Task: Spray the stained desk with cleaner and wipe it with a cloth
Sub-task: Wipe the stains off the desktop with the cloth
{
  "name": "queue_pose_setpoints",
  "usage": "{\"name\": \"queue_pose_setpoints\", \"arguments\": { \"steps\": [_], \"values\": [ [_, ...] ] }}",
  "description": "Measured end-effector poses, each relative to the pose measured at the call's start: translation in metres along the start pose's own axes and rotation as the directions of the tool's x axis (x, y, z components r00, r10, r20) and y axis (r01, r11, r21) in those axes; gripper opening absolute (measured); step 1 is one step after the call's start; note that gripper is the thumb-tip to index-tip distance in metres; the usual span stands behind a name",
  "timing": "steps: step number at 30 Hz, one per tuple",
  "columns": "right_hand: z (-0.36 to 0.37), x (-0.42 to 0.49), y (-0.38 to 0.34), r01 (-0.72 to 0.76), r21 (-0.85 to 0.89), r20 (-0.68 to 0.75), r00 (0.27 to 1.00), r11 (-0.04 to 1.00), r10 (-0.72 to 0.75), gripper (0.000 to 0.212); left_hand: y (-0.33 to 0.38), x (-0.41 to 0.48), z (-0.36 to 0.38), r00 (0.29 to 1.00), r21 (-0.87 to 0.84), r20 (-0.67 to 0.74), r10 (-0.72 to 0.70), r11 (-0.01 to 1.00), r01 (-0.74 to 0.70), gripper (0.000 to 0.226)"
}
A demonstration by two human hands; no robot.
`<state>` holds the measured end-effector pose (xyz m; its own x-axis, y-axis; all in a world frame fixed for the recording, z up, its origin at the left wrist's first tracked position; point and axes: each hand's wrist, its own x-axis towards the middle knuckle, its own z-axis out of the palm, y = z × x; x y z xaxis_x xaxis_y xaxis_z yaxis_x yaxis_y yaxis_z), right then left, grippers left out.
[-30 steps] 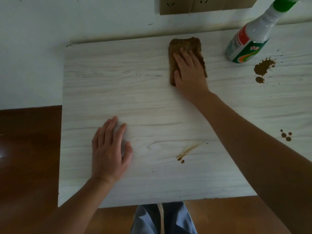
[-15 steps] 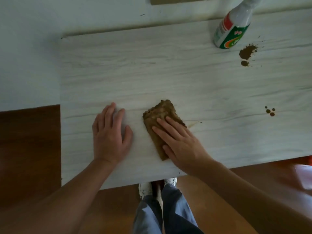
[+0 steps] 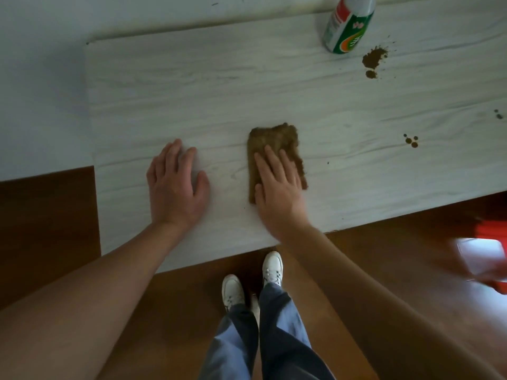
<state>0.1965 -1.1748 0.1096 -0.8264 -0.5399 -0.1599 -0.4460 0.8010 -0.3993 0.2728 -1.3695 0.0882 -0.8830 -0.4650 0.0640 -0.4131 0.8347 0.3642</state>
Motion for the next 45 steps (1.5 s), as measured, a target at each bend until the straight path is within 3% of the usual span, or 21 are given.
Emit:
{"name": "queue_pose_setpoints", "arguments": {
  "steps": [3, 6, 13, 19, 21, 26, 29, 32, 40, 42, 45],
  "values": [
    [0.010, -0.041, -0.011, 0.184, -0.027, 0.122, 0.976, 0.983, -0.179, 0.061, -0.003, 0.001, -0.004, 1.000, -0.058, 0.027, -0.004, 0.998, 0.006, 0.055],
    [0.003, -0.050, 0.007, 0.233, -0.042, 0.165, 0.961, 0.972, -0.223, 0.060, -0.011, -0.005, -0.013, 0.995, -0.044, 0.062, 0.076, 0.996, -0.074, 0.053],
    [-0.012, -0.017, 0.041, -0.037, -0.021, -0.018, 0.999, 0.999, 0.037, 0.056, -0.054, -0.048, -0.029, 0.987, 0.074, 0.089, 0.133, 0.987, -0.139, 0.054],
    [0.018, -0.007, 0.000, -0.180, 0.084, -0.167, 0.967, 0.980, 0.192, 0.059, -0.061, -0.051, -0.026, 0.989, 0.053, 0.063, 0.131, 0.990, -0.134, 0.054],
    [0.027, -0.008, -0.021, -0.127, 0.082, -0.157, 0.978, 0.989, 0.138, 0.058, -0.063, -0.052, -0.025, 0.989, 0.061, 0.048, 0.139, 0.988, -0.142, 0.054],
    [0.050, -0.029, -0.075, 0.180, -0.004, 0.011, 0.984, 0.984, -0.180, 0.059, -0.065, -0.051, -0.025, 0.988, 0.081, 0.059, 0.145, 0.985, -0.150, 0.054],
    [0.044, -0.029, -0.066, 0.252, -0.022, 0.058, 0.966, 0.968, -0.250, 0.056, -0.065, -0.050, -0.025, 0.986, 0.088, 0.059, 0.153, 0.984, -0.158, 0.054],
    [0.033, -0.023, -0.045, 0.241, -0.031, 0.019, 0.970, 0.970, -0.241, 0.055, -0.064, -0.050, -0.025, 0.987, 0.070, 0.050, 0.150, 0.986, -0.153, 0.053],
    [0.020, 0.003, -0.007, -0.104, 0.015, -0.164, 0.981, 0.994, 0.105, 0.055, -0.065, -0.050, -0.025, 0.988, 0.056, 0.041, 0.150, 0.987, -0.152, 0.053],
    [0.026, -0.001, -0.021, -0.081, 0.010, -0.145, 0.986, 0.997, 0.082, 0.055, -0.064, -0.050, -0.025, 0.988, 0.055, 0.050, 0.148, 0.987, -0.151, 0.053],
    [0.033, -0.016, -0.043, 0.086, -0.019, -0.065, 0.994, 0.996, -0.087, 0.055, -0.064, -0.050, -0.026, 0.987, 0.071, 0.064, 0.146, 0.986, -0.150, 0.053]
  ]
}}
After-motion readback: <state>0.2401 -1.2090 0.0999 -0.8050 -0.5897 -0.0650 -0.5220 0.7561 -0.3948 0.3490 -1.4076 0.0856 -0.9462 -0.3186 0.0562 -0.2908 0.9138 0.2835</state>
